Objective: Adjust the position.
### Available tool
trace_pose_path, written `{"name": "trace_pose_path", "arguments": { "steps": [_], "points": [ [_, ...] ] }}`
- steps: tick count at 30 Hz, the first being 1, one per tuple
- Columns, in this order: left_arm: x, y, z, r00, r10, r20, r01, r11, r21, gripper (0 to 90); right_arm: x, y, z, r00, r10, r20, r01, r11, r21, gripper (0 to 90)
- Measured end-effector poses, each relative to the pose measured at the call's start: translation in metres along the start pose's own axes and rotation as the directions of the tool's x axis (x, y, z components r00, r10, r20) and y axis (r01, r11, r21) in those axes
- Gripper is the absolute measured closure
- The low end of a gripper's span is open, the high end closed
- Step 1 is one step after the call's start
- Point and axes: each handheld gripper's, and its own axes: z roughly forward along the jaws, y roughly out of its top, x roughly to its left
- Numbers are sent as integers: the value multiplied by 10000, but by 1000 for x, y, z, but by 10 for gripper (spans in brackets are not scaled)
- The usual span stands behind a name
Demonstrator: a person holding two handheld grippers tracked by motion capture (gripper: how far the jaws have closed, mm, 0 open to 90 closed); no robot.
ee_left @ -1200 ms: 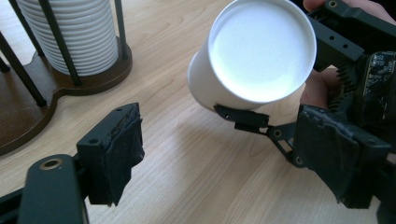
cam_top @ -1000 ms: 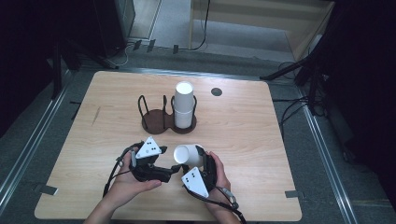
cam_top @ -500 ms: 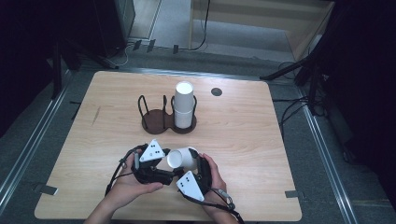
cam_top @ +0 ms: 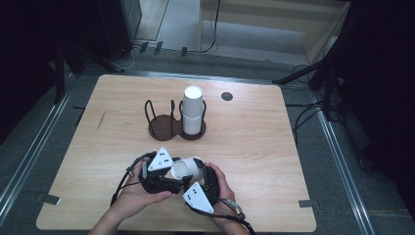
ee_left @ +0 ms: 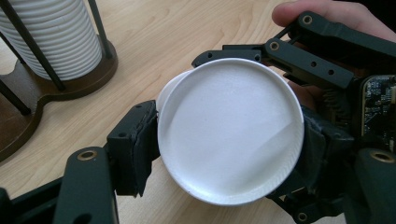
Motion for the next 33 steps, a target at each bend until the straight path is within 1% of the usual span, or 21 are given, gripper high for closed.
{"name": "trace_pose_path", "arguments": {
  "steps": [3, 5, 8, 10, 12, 15, 17, 19, 21, 22, 25, 26, 31, 33],
  "points": [
    [1, 0, -1, 10000, 22, -19, -22, 10000, -73, 317, 0, 0, 0, 10000, -8, -25, 9, 10000, 26, 269],
    [2, 0, -2, 10000, -37, 66, 38, 9999, -147, 324, -1, 0, 0, 9999, 119, -15, -119, 9999, 45, 256],
    [4, 0, -4, 9996, -183, 231, 190, 9993, -312, 335, -3, 0, -1, 9990, 407, -194, -409, 9991, -108, 236],
    [5, 0, -5, 9992, -224, 325, 237, 9989, -393, 340, -3, 1, -2, 9988, 469, -144, -472, 9987, -185, 228],
    [6, 0, -5, 9989, -337, 337, 354, 9981, -497, 343, -4, 2, -2, 9984, 552, -108, -554, 9983, -181, 220],
    [7, -1, -6, 9992, -314, 243, 328, 9979, -565, 347, -5, 3, -3, 9980, 619, -85, -620, 9980, -126, 201],
    [7, -1, -7, 9992, -322, 232, 335, 9977, -588, 347, -6, 3, -4, 9967, 790, -166, -791, 9968, -77, 178],
    [10, -2, -8, 9985, -439, 315, 461, 9963, -721, 348, -8, 4, -5, 9931, 1134, -293, -1133, 9936, 39, 149],
    [12, -2, -9, 9981, -552, 284, 574, 9946, -860, 348, -9, 4, -6, 9902, 1360, -327, -1359, 9907, 63, 127],
    [13, -3, -10, 9975, -673, 209, 690, 9927, -986, 348, -9, 4, -6, 9895, 1402, -335, -1401, 9901, 63, 126],
    [17, -3, -13, 9965, -839, 6, 832, 9879, -1307, 346, -11, 4, -7, 9889, 1448, -342, -1447, 9895, 66, 121],
    [18, -4, -14, 9953, -966, -33, 951, 9854, -1415, 346, -11, 4, -8, 9880, 1509, -321, -1507, 9886, 66, 120],
    [21, -4, -19, 9951, -961, -235, 906, 9806, -1739, 347, -16, 5, -9, 9854, 1691, -221, -1693, 9855, -76, 120],
    [21, -4, -21, 9939, -1054, -316, 972, 9757, -1965, 347, -17, 5, -9, 9844, 1751, -190, -1752, 9845, -62, 120]
  ]
}}
